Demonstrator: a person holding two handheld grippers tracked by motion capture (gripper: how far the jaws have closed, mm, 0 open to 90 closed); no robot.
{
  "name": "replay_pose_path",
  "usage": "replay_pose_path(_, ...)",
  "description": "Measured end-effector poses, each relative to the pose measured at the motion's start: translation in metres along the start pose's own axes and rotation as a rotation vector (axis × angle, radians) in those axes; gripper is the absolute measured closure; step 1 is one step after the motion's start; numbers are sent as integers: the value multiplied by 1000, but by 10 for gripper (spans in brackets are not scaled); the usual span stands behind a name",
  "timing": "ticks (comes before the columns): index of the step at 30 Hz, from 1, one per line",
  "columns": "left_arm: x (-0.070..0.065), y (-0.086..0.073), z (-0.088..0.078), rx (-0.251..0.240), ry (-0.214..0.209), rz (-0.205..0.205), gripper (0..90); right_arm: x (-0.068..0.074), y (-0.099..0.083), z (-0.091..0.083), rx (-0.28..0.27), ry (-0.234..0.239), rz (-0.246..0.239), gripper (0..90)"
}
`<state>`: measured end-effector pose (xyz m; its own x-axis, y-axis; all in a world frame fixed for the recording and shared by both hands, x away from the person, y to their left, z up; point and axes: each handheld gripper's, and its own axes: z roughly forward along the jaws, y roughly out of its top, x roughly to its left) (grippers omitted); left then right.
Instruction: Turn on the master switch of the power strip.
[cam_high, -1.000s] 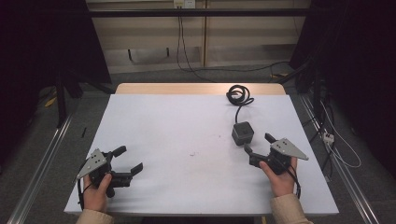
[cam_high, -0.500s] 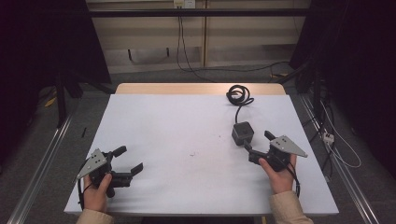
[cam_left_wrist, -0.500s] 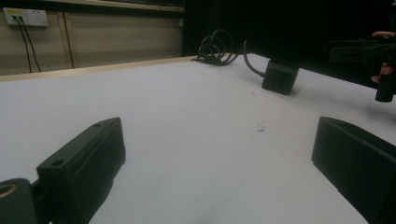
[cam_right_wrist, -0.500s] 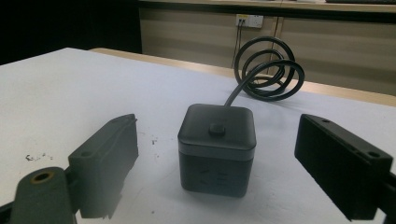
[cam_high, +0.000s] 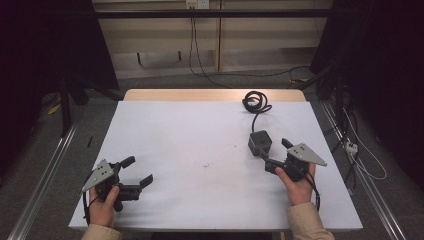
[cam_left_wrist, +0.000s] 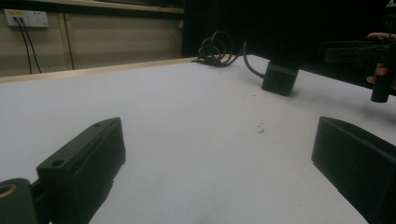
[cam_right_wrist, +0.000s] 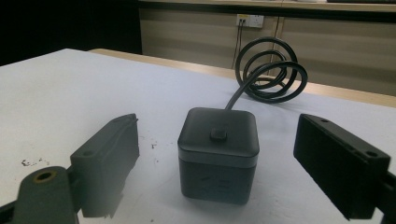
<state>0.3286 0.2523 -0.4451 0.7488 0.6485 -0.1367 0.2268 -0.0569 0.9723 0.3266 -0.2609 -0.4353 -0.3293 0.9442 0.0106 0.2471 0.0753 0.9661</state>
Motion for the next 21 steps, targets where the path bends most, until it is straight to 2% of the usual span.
replay_pose_path(21,0,0,0,1,2,0,23,-1,2,7,0,0,2,150)
